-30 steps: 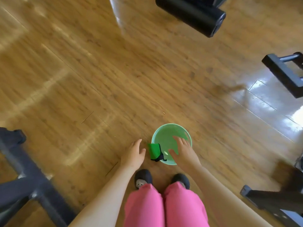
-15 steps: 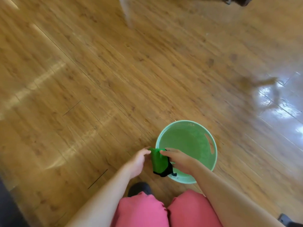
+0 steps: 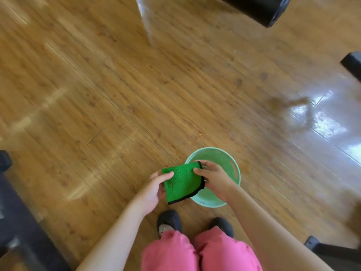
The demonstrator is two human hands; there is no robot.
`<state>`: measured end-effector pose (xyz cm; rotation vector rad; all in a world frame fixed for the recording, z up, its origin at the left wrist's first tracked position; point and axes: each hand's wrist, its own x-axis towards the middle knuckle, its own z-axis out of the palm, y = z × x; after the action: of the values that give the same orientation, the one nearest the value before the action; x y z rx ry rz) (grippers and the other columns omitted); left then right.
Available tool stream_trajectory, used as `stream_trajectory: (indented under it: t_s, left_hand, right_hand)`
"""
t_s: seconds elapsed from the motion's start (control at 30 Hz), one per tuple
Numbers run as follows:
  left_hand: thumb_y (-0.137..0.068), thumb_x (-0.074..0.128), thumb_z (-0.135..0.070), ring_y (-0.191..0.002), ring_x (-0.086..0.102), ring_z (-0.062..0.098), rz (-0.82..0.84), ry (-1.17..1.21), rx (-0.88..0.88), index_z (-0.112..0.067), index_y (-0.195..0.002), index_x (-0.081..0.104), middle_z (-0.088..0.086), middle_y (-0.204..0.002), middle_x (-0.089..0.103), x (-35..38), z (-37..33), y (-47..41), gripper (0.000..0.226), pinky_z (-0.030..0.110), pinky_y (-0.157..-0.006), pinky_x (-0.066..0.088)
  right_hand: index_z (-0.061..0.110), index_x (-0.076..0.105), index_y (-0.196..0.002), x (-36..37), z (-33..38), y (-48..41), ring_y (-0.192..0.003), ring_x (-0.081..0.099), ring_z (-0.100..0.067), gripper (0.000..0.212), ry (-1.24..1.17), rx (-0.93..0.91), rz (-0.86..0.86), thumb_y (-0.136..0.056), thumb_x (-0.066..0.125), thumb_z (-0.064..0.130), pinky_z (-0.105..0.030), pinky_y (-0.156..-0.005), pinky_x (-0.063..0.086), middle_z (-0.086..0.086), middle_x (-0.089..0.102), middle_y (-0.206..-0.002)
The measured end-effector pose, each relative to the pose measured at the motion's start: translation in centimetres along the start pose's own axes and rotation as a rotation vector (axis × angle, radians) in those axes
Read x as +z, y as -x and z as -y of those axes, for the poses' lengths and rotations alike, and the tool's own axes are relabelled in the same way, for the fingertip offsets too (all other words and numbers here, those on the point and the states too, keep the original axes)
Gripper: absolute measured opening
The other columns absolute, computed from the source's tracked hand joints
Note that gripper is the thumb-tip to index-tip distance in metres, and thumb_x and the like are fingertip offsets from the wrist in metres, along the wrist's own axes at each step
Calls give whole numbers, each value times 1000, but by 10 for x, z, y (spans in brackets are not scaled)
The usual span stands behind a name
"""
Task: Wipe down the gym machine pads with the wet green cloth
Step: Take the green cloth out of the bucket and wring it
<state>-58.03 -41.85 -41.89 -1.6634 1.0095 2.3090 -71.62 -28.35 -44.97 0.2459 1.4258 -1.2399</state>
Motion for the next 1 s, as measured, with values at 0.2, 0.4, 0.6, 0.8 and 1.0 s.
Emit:
stream_trajectory:
  t_s: [0.2, 0.4, 0.6, 0.8, 1.0]
  left_hand:
    - [-69, 69, -18, -94, 66, 24, 74, -4, 147, -10, -111, 63, 9, -103, 72, 43, -80, 128, 43, 34, -78, 51]
    - [-95, 55, -18, -88, 64, 17, 153, -337, 395, -8, -107, 61, 6, -97, 70, 89, -139, 257, 17, 29, -73, 49]
    - [-100, 47, -20, -91, 65, 15, 225, -551, 567, -16, -108, 63, 7, -101, 69, 125, -165, 354, 18, 29, -76, 50]
    - [-99, 50, -20, -88, 67, 10, 233, -639, 685, -19, -100, 65, -3, -91, 71, 140, -176, 410, 15, 24, -73, 53]
    - [-97, 52, -25, -88, 65, 7, 166, -748, 781, -26, -94, 67, -8, -90, 69, 146, -179, 435, 15, 26, -74, 54]
  right_hand:
    - [18, 58, -119, 30, 100, 129, -93, 62, -10, 29, 287, -282, -161, -91, 65, 12, -19, -80, 48, -3, 63, -112]
    - [26, 59, -123, 67, 151, 278, -103, 59, 6, 38, 402, -402, -67, -89, 65, 42, -8, -85, 44, 18, 65, -114]
    - [31, 52, -119, 91, 174, 365, -104, 58, 11, 36, 194, -490, -116, -88, 70, 27, -9, -82, 45, 16, 65, -112]
    - [18, 59, -112, 103, 189, 415, -92, 68, -9, 24, 98, -559, -153, -90, 68, 16, -18, -72, 50, -2, 71, -102]
    - [9, 63, -100, 100, 193, 447, -80, 71, -11, 11, 30, -629, -131, -90, 65, 6, -17, -64, 51, -5, 74, -89]
